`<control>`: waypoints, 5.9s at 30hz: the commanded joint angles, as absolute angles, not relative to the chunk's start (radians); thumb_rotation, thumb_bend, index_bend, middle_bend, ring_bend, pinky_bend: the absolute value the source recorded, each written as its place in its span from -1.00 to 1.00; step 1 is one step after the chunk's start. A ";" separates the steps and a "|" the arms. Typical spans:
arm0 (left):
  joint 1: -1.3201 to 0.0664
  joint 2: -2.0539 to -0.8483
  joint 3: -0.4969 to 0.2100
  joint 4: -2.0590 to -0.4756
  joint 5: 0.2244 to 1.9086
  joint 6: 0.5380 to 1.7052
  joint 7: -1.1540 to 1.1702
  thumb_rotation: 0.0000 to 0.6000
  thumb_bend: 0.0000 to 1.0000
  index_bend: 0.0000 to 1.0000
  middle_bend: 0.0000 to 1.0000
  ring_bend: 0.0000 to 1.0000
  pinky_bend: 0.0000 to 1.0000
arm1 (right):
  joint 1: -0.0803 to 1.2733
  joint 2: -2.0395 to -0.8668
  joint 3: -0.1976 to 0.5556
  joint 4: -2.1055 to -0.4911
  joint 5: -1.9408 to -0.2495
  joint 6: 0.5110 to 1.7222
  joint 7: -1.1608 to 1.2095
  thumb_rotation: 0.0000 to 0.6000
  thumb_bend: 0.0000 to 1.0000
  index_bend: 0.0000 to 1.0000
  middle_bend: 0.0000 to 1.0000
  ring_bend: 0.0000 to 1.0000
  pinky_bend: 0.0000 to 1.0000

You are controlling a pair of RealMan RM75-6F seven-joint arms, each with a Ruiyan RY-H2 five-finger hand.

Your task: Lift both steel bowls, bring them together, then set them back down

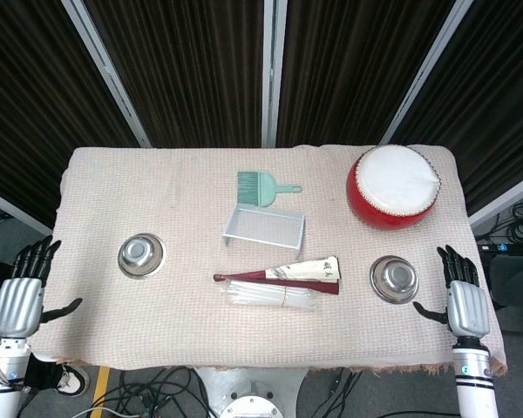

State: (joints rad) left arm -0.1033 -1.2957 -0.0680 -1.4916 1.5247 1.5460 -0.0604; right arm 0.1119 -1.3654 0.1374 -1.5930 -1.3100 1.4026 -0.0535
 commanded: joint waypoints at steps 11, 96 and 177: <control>-0.251 -1.241 -0.115 -1.512 1.467 1.307 0.001 1.00 -1.00 -1.00 -1.00 -1.00 -0.86 | 0.161 -1.312 0.142 -1.625 -1.236 1.290 -0.157 1.00 -1.00 -1.00 -1.00 -1.00 -1.00; -0.612 -1.666 -0.286 -1.652 1.610 1.473 -0.246 1.00 -0.75 0.19 0.14 0.11 0.37 | 0.524 -1.704 0.423 -1.668 -1.263 1.078 1.080 1.00 -0.66 0.19 -0.11 -0.33 -0.10; -0.572 -1.407 -0.014 -1.234 1.405 0.952 -0.197 1.00 -0.71 0.32 0.26 0.24 0.45 | 0.198 -1.452 0.138 -1.532 -1.170 1.323 -0.078 1.00 -0.56 0.18 -0.16 -0.33 -0.13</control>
